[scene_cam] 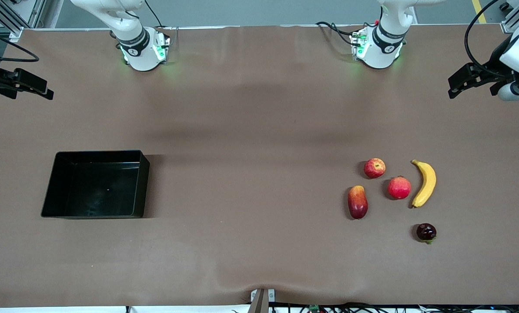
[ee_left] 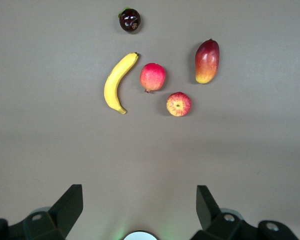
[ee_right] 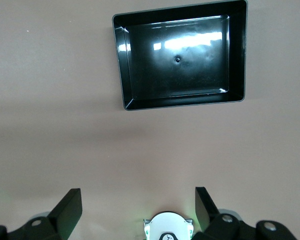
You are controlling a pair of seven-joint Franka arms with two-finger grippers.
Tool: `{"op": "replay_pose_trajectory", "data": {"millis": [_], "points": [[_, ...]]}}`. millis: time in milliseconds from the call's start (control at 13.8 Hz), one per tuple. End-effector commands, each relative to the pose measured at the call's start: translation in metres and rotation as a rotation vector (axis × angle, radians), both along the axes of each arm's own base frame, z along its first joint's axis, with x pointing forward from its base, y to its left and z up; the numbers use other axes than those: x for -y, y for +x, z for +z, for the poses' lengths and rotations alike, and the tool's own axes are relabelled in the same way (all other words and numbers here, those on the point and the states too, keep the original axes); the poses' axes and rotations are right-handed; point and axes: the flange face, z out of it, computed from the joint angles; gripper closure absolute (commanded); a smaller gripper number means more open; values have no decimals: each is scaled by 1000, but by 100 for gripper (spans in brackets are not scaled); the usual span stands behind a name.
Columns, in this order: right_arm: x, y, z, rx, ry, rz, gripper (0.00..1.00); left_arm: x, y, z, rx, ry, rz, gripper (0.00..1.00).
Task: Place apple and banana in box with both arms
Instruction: 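Move the right gripper to the black box while the left gripper approaches fruit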
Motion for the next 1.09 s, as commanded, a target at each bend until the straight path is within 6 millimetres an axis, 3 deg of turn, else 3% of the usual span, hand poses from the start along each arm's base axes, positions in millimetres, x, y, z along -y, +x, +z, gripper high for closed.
{"op": "replay_pose_trajectory", "data": {"millis": [0, 652, 1014], "points": [[3, 0, 1, -2, -11, -6, 0, 2, -2, 6, -9, 4, -9, 0], [7, 1, -6, -12, -10, -13, 0, 3, 7, -2, -22, 4, -17, 0], [22, 14, -49, -29, -8, -43, 0, -14, 11, -7, -27, -2, 2, 0]]}}
